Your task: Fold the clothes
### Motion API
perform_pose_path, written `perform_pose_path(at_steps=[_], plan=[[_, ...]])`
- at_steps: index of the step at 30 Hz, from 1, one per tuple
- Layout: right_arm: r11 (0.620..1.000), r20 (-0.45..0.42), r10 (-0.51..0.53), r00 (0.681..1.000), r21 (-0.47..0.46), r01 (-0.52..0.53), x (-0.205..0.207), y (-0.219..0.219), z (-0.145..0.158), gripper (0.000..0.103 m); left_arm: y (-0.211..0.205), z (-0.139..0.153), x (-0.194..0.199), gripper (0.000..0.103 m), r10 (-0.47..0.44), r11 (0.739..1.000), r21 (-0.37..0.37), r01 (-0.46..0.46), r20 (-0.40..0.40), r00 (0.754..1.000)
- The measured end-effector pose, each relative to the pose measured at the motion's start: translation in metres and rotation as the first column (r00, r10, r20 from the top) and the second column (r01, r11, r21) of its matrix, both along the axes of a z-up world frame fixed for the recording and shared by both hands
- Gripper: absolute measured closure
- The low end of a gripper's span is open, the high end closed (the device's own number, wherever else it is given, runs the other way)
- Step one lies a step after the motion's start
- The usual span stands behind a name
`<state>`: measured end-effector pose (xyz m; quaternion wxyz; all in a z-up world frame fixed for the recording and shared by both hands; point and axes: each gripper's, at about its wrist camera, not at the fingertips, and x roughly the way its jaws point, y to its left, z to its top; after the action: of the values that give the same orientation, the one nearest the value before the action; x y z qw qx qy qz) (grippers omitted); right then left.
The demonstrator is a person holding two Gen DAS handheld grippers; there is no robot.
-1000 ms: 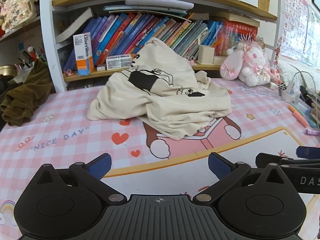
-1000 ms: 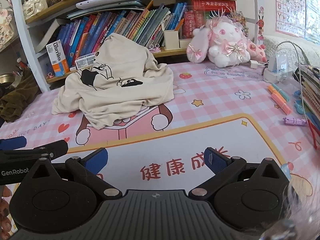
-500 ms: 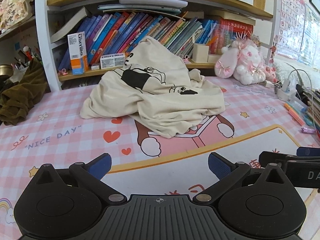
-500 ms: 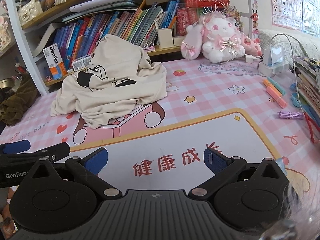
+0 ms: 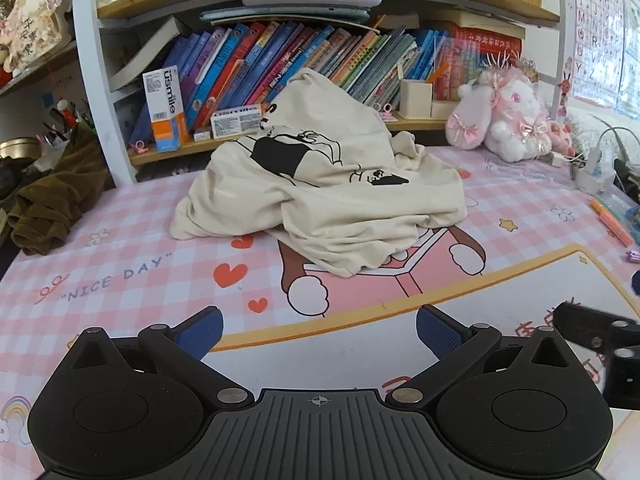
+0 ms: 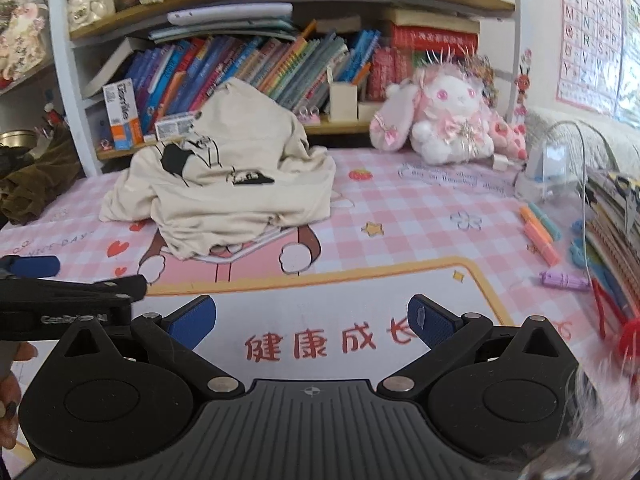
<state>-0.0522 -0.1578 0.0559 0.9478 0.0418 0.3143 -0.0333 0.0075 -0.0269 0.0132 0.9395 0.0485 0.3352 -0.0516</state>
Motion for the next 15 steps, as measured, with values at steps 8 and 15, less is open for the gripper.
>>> perform_pose_path(at_steps=[8, 15], plan=[[0.999, 0.012, 0.009, 1.000, 0.034, -0.010, 0.000, -0.015, 0.000, 0.000, -0.017, 0.000, 0.004, 0.000, -0.026, 1.000, -0.006, 0.026, 0.000, 1.000], [0.998, -0.001, 0.003, 1.000, 0.067, -0.003, 0.002, -0.031, -0.009, 0.000, -0.035, -0.002, 0.006, 0.000, -0.033, 0.999, 0.007, 0.033, -0.008, 0.999]])
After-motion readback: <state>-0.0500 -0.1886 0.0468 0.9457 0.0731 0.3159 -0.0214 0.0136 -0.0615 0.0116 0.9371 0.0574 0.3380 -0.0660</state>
